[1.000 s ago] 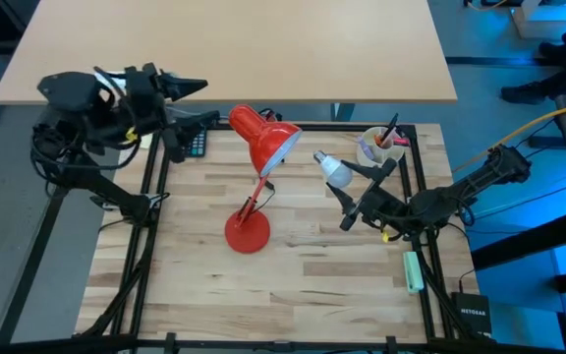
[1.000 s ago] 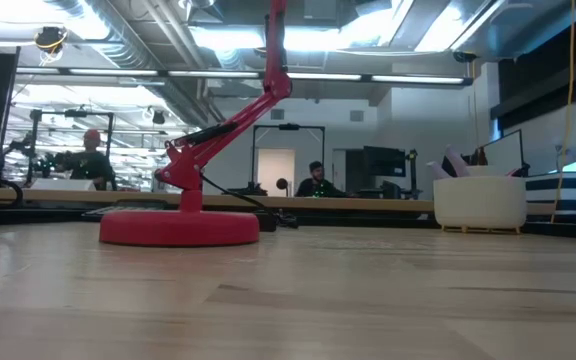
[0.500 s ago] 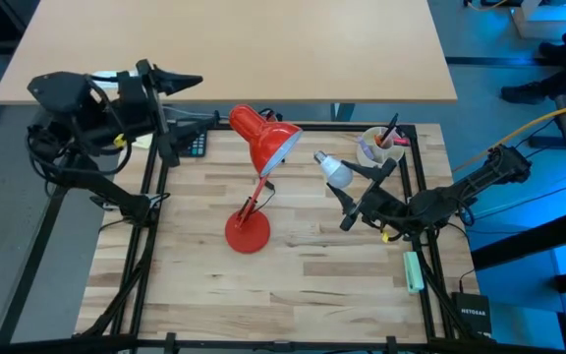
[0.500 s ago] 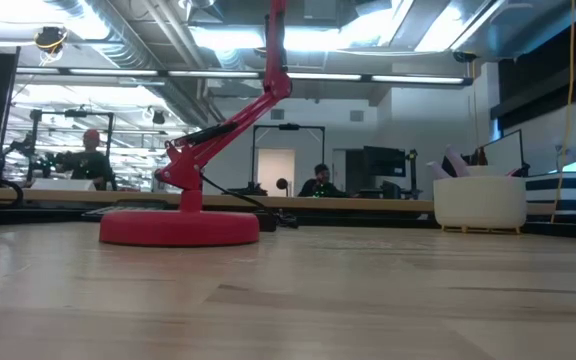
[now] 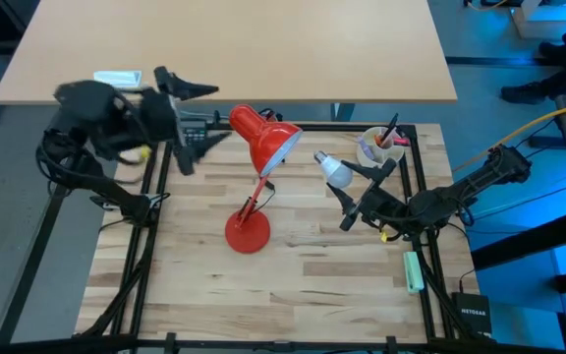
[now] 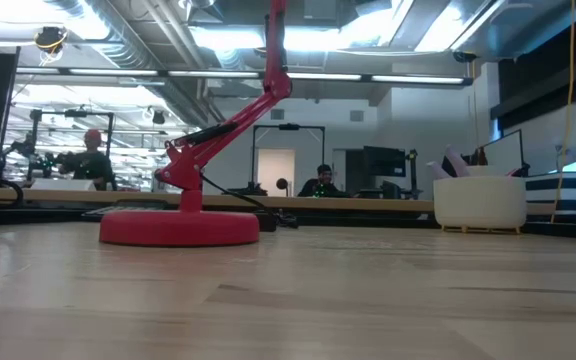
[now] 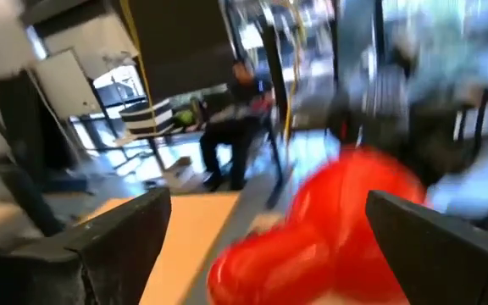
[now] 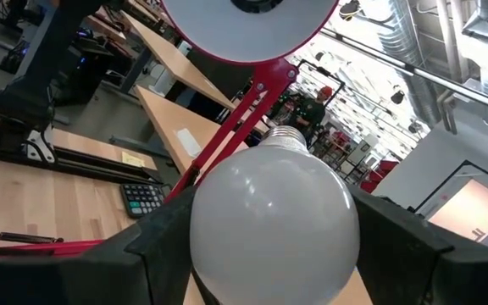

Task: Screw lightbulb
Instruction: Insert the light bulb into the lamp

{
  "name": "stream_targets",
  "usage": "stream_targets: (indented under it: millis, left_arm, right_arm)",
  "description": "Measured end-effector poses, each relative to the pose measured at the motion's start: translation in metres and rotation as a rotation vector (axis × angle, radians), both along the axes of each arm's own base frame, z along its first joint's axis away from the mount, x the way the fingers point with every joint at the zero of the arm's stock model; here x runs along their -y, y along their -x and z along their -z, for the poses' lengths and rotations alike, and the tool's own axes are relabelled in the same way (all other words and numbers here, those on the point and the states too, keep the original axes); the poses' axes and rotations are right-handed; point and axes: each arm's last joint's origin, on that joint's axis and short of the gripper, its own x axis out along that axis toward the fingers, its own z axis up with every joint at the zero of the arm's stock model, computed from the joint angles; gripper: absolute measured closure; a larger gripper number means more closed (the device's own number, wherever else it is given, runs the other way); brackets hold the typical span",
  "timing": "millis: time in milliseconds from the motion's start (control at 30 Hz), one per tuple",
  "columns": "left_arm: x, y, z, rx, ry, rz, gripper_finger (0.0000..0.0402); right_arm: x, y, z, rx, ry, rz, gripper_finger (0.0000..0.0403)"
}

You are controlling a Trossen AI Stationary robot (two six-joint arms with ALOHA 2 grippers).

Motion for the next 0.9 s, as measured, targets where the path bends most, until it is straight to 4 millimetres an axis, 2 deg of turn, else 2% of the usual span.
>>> stream_targets:
  millis: [167, 333, 433, 533, 900]
  left_arm:
    - [0.013, -0.037, 0.021, -0.251, -0.312, -0.039, 0.0013]
    - [0.037, -0.060, 0.039, -0.491, -0.613, -0.181, 0.0013]
    - [0.050, -0.065, 0.044, -0.561, -0.701, -0.255, 0.0013]
    - [0.054, -0.063, 0.045, -0.637, -0.783, -0.349, 0.0013]
    - [0.035, -0.062, 0.056, -0.796, -0.848, -0.368, 0.0013]
  right_arm:
    - [0.000, 0.000, 0.000, -0.001, -0.001, 0.007, 0.0136]
    - [0.001, 0.000, 0.002, -0.015, -0.009, 0.048, 0.0136]
    - [0.001, 0.000, 0.004, -0.022, -0.015, 0.049, 0.0136]
    - [0.001, 0.000, 0.005, -0.023, -0.020, 0.037, 0.0136]
    - [0.002, -0.001, 0.005, -0.009, -0.037, 0.027, 0.0136]
